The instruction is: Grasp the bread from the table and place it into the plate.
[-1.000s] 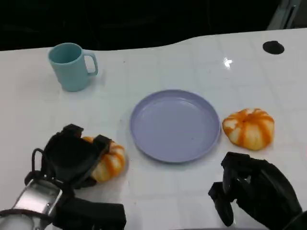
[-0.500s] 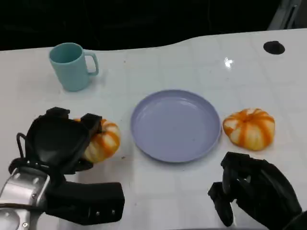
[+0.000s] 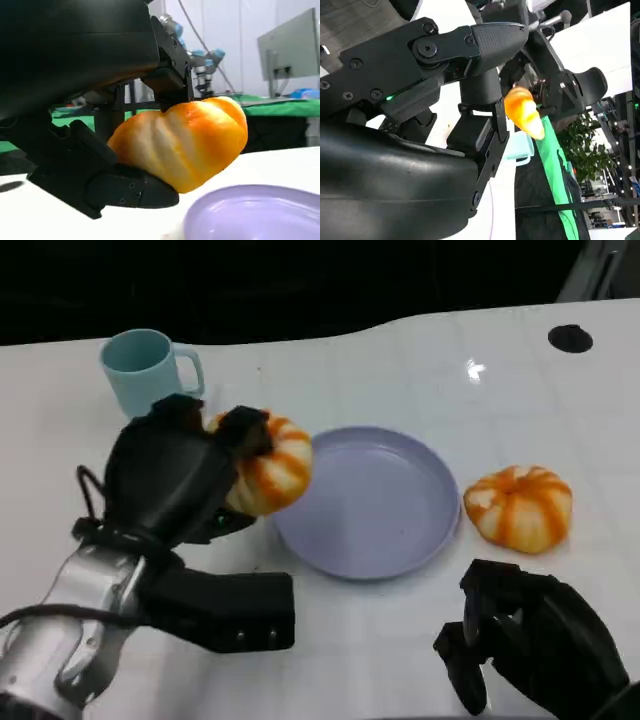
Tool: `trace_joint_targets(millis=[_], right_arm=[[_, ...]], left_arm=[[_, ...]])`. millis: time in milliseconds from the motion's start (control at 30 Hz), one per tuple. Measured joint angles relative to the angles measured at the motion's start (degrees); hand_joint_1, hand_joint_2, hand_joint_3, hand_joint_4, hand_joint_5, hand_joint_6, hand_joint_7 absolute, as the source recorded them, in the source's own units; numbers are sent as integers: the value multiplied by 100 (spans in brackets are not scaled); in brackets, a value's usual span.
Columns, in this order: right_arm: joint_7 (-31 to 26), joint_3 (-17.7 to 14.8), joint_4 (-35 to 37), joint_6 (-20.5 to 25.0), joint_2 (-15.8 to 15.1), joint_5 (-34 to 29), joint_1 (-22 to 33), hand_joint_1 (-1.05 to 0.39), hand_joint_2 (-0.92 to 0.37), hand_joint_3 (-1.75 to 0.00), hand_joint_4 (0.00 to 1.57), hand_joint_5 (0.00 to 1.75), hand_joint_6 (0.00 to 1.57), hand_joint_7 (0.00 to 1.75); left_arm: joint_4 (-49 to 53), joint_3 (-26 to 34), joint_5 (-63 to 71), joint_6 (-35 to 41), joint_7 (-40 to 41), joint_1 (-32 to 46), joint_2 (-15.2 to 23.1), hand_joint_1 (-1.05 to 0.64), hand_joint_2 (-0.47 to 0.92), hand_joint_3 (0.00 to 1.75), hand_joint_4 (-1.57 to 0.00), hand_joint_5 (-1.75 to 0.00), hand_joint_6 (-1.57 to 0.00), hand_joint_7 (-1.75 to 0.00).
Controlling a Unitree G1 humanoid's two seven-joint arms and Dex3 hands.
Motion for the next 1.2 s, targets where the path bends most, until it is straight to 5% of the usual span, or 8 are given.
trace_joint_targets(millis=[67, 167, 333, 467, 733, 900, 1033, 1200], right_arm=[[0, 0, -7, 1, 0, 1, 9, -95, -89, -28, 119, 167, 102, 154], [-2, 7, -25, 1, 3, 2, 34, -95, -89, -28, 119, 168, 101, 154], [-13, 29, -94, 7, 3, 6, 111, -95, -89, -28, 118, 168, 101, 154], [-13, 40, -116, 10, 1, 7, 139, -94, -89, -28, 119, 168, 101, 155], [-35, 82, -220, 24, 1, 6, 192, -95, -89, -29, 120, 165, 102, 154], [-37, 97, -271, 27, 1, 7, 227, -95, -89, -29, 120, 165, 101, 155], [-68, 105, -305, 42, 1, 6, 252, -96, -90, -28, 121, 166, 102, 156], [-74, 110, -312, 44, 2, 5, 265, -96, -90, -27, 120, 165, 102, 155]], left_arm=[[244, -111, -6, -122, 27, -192, -75, -18, 50, 95, -88, -175, -68, -171], [583, -236, -115, -319, 9, -503, -243, -21, 53, 89, -88, -175, -80, -124], [1284, -424, -346, -501, -198, -999, -562, -22, 62, 41, -91, -175, -78, -154], [1787, -512, -502, -709, -175, -1260, -774, -19, 47, 102, -93, -175, -71, -174], [2876, -629, -982, -1093, -533, -1918, -1084, -17, 53, 110, -86, -175, -68, -175], [3196, -637, -1218, -1103, -989, -2018, -1208, -29, 84, 37, -67, -121, -82, -40], [3206, -752, -1174, -1020, -1254, -2095, -1193, -56, 92, 26, -48, -53, -56, -4], [2931, -918, -1099, -611, -1954, -2125, -1104, -85, 92, 36, -22, -25, -24, 0]])
